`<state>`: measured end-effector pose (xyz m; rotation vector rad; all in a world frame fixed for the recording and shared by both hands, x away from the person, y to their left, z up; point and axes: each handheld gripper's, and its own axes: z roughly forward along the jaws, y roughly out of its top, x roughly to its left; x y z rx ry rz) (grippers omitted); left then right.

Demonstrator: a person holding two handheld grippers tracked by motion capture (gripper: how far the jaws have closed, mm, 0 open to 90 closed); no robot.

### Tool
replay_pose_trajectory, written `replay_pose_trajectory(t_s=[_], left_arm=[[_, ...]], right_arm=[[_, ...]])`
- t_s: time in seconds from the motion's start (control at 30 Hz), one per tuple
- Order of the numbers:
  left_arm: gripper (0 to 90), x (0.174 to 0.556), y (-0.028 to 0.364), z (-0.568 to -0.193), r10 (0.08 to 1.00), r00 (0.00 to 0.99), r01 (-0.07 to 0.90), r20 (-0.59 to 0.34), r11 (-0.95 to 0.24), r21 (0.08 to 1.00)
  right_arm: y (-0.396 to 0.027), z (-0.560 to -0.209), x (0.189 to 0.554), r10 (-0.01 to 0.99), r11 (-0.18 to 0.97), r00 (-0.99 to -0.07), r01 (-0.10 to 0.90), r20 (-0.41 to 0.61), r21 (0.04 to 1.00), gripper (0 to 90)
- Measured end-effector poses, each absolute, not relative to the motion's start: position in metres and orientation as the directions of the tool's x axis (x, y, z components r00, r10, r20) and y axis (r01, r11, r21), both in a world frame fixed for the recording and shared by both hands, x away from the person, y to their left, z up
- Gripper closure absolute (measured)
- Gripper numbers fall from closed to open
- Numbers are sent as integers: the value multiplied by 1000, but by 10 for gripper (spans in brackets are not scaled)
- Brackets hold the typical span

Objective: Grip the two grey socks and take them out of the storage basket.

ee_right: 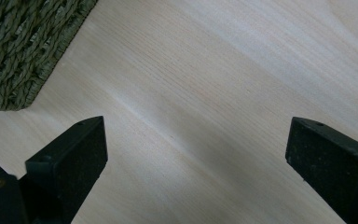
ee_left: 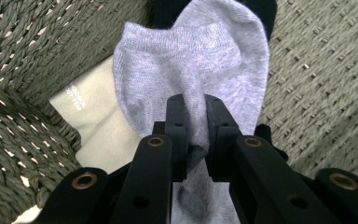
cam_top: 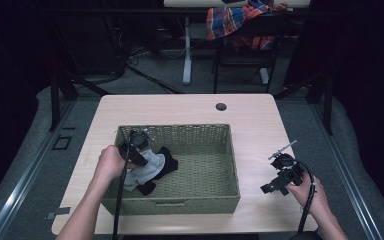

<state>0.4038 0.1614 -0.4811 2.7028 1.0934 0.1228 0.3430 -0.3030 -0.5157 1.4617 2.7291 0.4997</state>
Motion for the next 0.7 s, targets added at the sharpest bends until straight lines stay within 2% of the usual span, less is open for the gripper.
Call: replay_pose_trajectory(t_s=[0.37, 0.7], left_arm=[[823, 399, 167, -462, 705, 709, 675, -4, -677, 293], [825, 398, 170, -452, 705, 709, 673, -5, -675, 301]], right_arm=[[-303, -513, 343, 811, 525, -570, 808, 134, 267, 53], [-302, -512, 343, 801, 540, -584, 798, 128, 267, 53]])
